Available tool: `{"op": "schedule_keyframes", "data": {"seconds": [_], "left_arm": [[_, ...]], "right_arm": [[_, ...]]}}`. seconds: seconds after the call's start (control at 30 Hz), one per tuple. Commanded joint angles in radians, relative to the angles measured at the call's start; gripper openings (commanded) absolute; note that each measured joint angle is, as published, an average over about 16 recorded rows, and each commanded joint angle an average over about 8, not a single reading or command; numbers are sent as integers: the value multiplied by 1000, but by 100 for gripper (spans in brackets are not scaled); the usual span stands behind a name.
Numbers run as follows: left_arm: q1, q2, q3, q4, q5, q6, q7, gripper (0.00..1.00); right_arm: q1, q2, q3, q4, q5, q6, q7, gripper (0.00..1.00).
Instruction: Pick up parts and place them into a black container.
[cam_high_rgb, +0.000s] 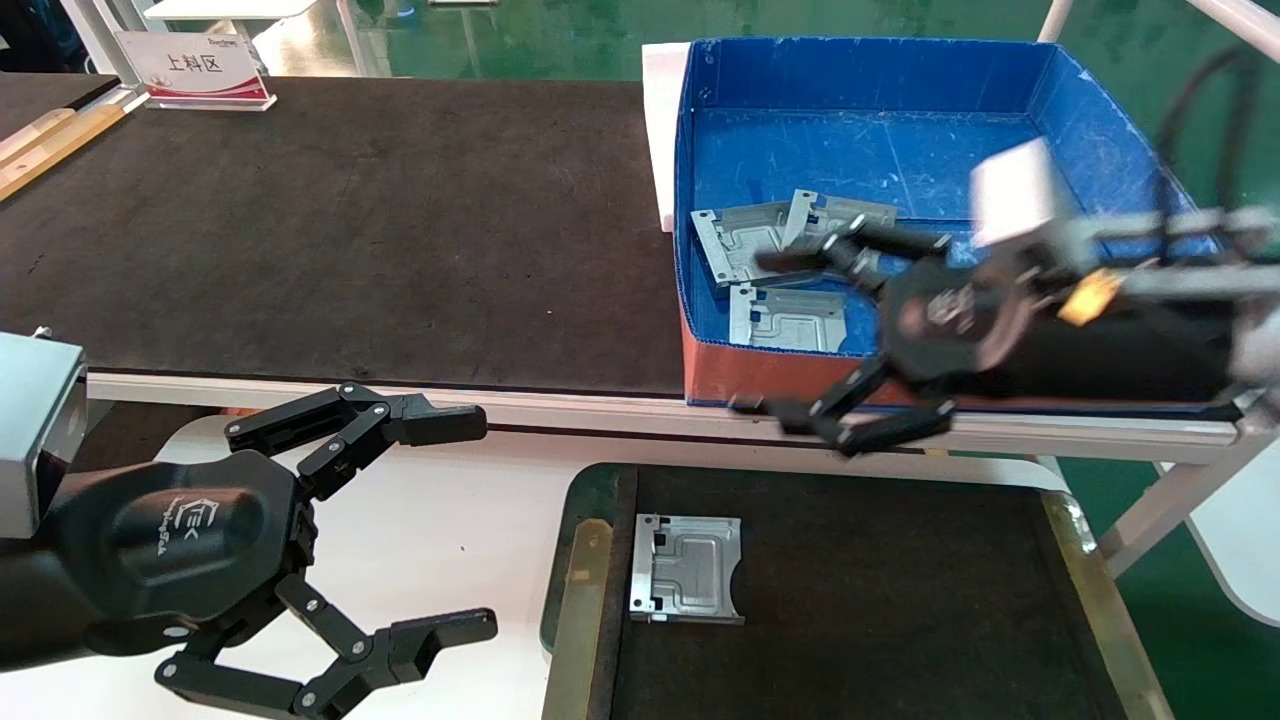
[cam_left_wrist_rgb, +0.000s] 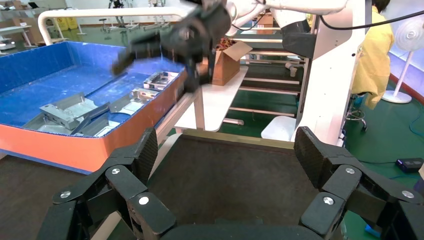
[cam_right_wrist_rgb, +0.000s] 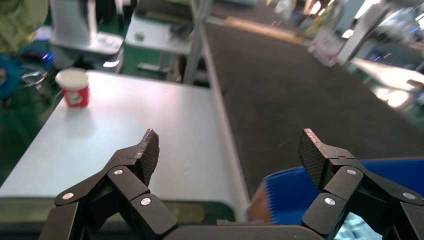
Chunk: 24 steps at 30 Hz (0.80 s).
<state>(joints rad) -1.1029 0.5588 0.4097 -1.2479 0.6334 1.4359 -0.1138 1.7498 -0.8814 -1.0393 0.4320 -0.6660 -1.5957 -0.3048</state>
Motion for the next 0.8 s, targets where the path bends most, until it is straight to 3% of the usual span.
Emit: {"op": "schedule_keyframes", "data": {"seconds": [0.03,0.4,0.8], "left_arm": [[0,0,0,0,0,0,0,100],[0,0,0,0,0,0,0,100],[0,0,0,0,0,0,0,100]], "right_arm": [[6,25,3,22,26,0,17,100],[-7,24,16,30,19,2,20,100],[-129,69,151,180,5,20,106,100]]}}
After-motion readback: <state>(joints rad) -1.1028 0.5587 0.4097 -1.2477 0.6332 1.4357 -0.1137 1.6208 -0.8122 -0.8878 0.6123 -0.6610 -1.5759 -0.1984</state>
